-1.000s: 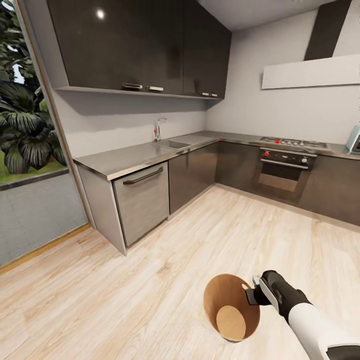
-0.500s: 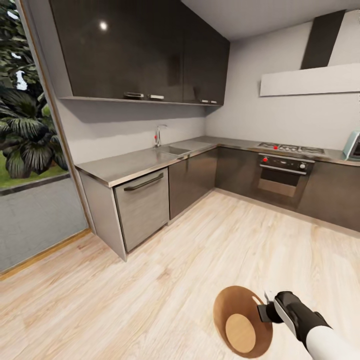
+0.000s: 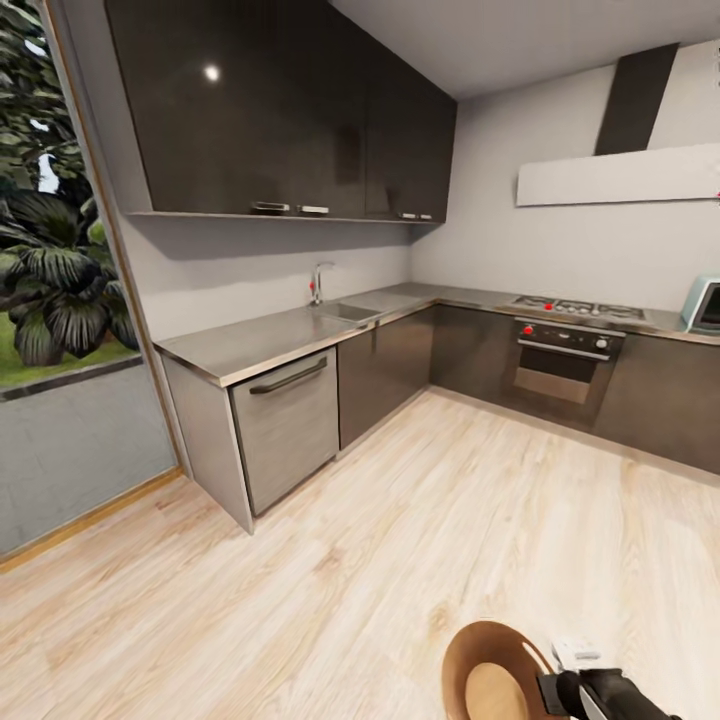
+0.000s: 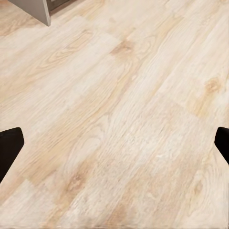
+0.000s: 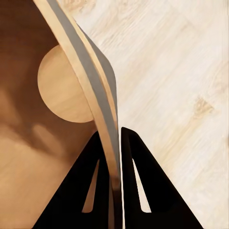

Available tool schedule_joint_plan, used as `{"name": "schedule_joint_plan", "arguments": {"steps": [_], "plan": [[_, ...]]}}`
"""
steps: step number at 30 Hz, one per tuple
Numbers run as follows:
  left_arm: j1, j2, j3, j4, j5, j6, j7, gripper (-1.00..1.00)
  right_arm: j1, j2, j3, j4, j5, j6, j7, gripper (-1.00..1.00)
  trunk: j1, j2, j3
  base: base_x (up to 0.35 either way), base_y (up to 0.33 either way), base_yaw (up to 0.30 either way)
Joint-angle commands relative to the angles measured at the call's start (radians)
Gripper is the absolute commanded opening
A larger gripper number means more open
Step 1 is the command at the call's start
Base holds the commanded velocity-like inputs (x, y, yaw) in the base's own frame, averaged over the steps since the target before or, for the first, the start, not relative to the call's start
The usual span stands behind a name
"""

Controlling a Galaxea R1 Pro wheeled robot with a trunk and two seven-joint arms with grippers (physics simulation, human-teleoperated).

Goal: Put the three can of soda from the living room inside the tash can in the kitchen.

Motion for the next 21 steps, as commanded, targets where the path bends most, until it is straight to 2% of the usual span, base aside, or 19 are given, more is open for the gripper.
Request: {"name": "schedule_joint_plan", "arguments": {"steps": [1,4,9,10,12,16,21], "plan": [[0.0,0.0,0.0,0.004,0.0,-0.001,0.0,1.0,0.01,-0.003,0.001,0.001,-0.002,-0.016,0.005,-1.0,-0.004,0.007,0.005,0.0,0.0,0.0],[0.0,0.0,0.0,0.028,0.0,-0.022,0.002,1.0,0.05,-0.011,0.0,0.002,-0.005,-0.075,0.006,-1.0,-0.015,0.028,0.019,0.0,0.0,0.0],[0.0,0.002,0.006,0.086,0.001,-0.109,0.002,1.0,0.095,-0.015,-0.003,0.001,-0.011,-0.139,0.007,-1.0,-0.035,0.063,0.042,0.0,0.0,0.0],[0.0,0.003,0.006,0.097,0.001,-0.13,0.003,1.0,0.112,-0.017,-0.005,0.001,-0.014,-0.194,0.009,-1.0,-0.038,0.07,0.045,0.0,0.0,0.0],[-0.001,0.003,0.007,0.109,0.001,-0.145,0.004,1.0,0.134,-0.018,-0.007,0.001,-0.015,-0.238,0.023,-1.0,-0.046,0.084,0.052,0.0,0.0,0.0],[-0.003,0.003,0.007,0.116,0.002,-0.16,0.005,1.0,0.148,-0.018,-0.008,0.0,-0.016,-0.263,0.053,-1.0,-0.061,0.112,0.065,0.0,0.0,0.0],[-0.004,0.0,0.007,0.093,0.004,-0.23,0.005,1.0,0.155,-0.016,-0.008,-0.002,-0.016,-0.274,0.077,-1.0,-0.081,0.147,0.081,0.0,0.0,0.0]]}}
